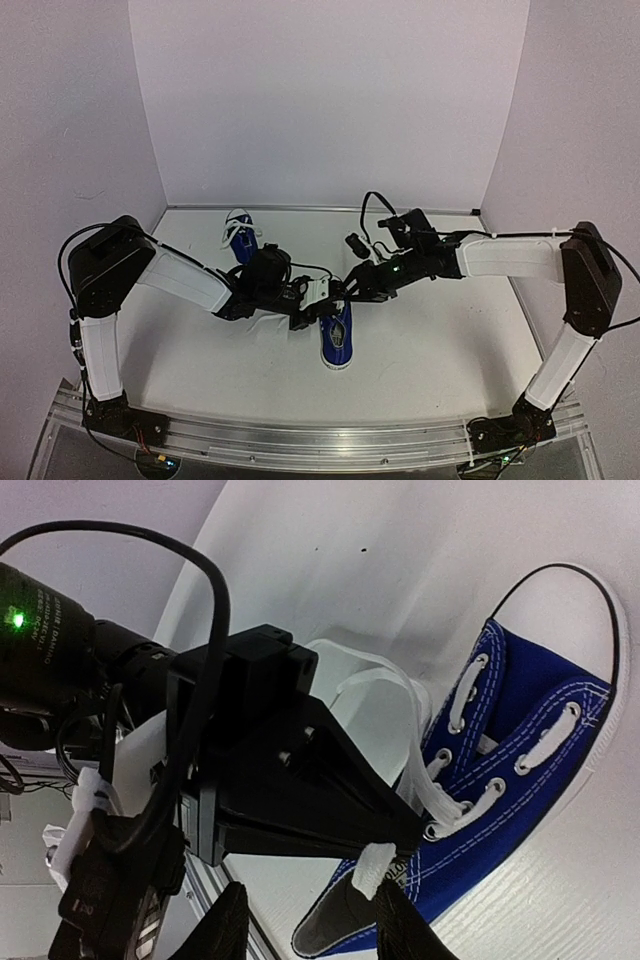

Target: Tie the shoes

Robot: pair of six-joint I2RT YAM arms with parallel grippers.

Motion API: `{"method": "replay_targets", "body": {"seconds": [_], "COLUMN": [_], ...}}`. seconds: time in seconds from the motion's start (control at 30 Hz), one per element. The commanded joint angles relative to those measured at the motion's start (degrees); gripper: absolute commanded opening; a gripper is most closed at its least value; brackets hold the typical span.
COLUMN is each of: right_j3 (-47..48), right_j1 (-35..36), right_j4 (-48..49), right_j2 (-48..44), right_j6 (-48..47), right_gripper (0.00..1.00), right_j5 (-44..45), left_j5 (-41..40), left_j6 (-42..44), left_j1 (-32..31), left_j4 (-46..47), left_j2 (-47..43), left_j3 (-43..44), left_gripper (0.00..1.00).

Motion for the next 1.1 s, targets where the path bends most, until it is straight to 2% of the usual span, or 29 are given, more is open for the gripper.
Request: {"method": "replay_targets", "body": {"seconds": [0.0,0.33,0.43,0.5,0.57,0.63,0.73,0.83,0.9,1.07], "right_j3": [1.96,2.23,2.45,2.6,2.71,2.65,2.63,2.71,2.86,3.45], "right_j1": [0.35,0.81,0.81,0.81,0.82,0.82,0.81,0.81,0.81,0.82], "right_j4": [4.1,4.02,3.98,3.93,3.92,3.84,3.83,3.83,3.82,3.89], "right_j2": [3.45,6.2,6.46,6.62,6.62,6.34,5.97,5.93,6.07,6.43], "right_j6": [1.14,0.99,0.83,0.77,0.71,0.68,0.63,0.56,0.46,0.21], "right_gripper": [0.38,0.28,0.18,0.06,0.0,0.0,0.0,0.0,0.0,0.0], "right_j5": [-1.1,-0.31,-0.22,-0.34,-0.35,-0.11,0.38,0.66,0.6,0.58], "left_j5": [-0.1,-0.13,-0.06,-0.26,-0.67,-2.27,-5.55,-1.96,-2.17,-11.63], "left_j6": [0.47,0.64,0.6,0.53,-0.04,-0.89,-3.14,-5.17,-5.97,-5.15], "left_j1": [-0.21,-0.22,-0.21,-0.22,-0.23,-0.09,1.44,6.74,8.95,10.22], "left_j4": [-0.15,-0.17,-0.14,-0.16,-0.16,-1.02,-10.16,-23.9,-29.04,-40.04], "left_j2": [-0.98,-0.91,-0.85,-0.97,-1.42,-2.47,-5.54,-8.94,-11.0,-11.53], "left_j3": [1.67,1.93,1.95,1.91,1.69,1.31,3.32,6.87,6.83,7.26], "left_gripper": [0.0,0.0,0.0,0.01,0.04,0.15,0.31,0.41,0.46,0.48]}}
